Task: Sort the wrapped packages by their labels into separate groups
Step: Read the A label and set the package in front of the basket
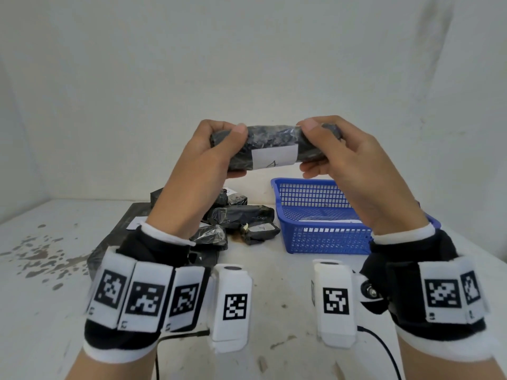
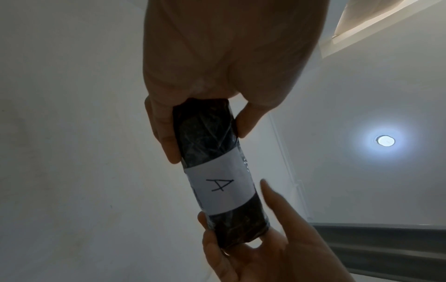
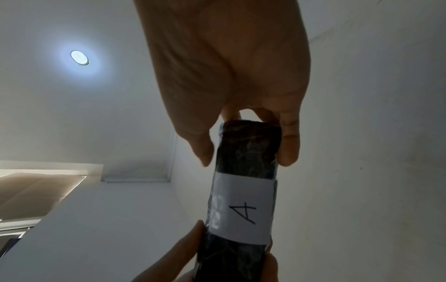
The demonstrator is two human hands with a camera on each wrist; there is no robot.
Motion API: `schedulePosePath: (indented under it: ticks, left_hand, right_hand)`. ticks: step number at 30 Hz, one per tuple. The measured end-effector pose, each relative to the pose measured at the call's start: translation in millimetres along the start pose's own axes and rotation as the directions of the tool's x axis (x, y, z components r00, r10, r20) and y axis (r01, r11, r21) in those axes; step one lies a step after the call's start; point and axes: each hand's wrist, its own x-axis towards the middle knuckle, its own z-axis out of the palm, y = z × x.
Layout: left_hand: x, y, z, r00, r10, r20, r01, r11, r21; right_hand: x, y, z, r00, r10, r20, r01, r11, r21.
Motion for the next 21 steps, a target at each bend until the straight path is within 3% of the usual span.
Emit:
schedulePosePath:
  ticks: [6,12,18,21]
  left_hand:
    - [-2.5,-1.8,2.5,0.998,0.058,-0.023,-0.055,0.993,0.103]
    - [-0.1,-3.3,-1.1,0.999,0.045,0.018,-0.046,0.995,0.089]
    - [-0.3,-3.7,-3.3,0.993,-0.02,0.115,0.0,0.986,0.169]
    - [-2.2,-4.4,-0.7,0.997,-0.037,0.064,0.022,0.975,0.222]
  right_hand:
    - [-3.3,-1.5,4.7,0.999,-0.024,-0.022,0.023,0.999,-0.05]
    - [-4.9,-2.8,5.4,0.999,-0.05,-0.02,0.048,0.997,-0.064]
    - [-4.3,-1.7,1.3,0.997,-0.068,-0.038,0.07,0.996,0.06]
    - [-2.4,0.3,-4.3,0.998,-0.051,-0.047,0.054,0.996,0.072]
